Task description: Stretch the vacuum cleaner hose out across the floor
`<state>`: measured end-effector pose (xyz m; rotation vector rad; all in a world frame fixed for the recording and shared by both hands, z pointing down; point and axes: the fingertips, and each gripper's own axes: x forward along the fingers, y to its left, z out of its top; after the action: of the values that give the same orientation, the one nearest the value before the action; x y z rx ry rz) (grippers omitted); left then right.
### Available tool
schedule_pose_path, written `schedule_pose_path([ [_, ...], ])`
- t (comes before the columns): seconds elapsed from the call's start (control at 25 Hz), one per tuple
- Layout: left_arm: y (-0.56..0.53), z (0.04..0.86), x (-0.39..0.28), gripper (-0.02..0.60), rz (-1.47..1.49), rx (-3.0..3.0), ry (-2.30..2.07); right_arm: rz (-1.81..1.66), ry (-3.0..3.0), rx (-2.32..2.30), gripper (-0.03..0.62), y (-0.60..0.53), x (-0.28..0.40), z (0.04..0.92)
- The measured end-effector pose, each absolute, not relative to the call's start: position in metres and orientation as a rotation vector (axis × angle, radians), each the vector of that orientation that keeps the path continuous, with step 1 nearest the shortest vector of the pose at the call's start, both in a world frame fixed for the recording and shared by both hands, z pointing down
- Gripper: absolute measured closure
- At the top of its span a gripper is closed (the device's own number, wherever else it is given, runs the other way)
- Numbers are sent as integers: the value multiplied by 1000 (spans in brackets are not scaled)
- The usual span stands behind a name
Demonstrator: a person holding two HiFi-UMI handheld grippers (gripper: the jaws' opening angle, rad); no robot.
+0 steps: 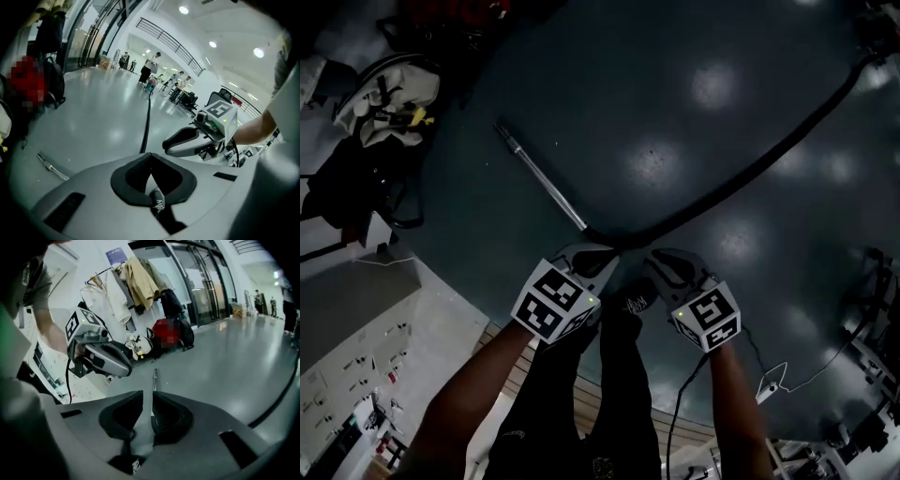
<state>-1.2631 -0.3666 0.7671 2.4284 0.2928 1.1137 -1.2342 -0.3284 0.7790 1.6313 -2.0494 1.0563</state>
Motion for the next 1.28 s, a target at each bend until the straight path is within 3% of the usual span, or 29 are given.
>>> schedule_pose_path([
  [0.08, -369, 726, -1263, 574, 1053, 2467, 308, 1026, -2042, 1750, 544, -326, -1234, 726],
  [0.52, -353, 522, -1284, 574, 829, 2642, 469, 783, -2044, 2155, 546, -316, -1239, 491],
  [0.6, -341, 490, -1282, 574, 819, 2679, 523, 709, -2013, 2175, 587, -311, -1240, 456],
  [1.28, -137, 259, -1201, 574, 549, 2879, 670, 511, -1911, 2606, 588, -122, -1194, 253],
])
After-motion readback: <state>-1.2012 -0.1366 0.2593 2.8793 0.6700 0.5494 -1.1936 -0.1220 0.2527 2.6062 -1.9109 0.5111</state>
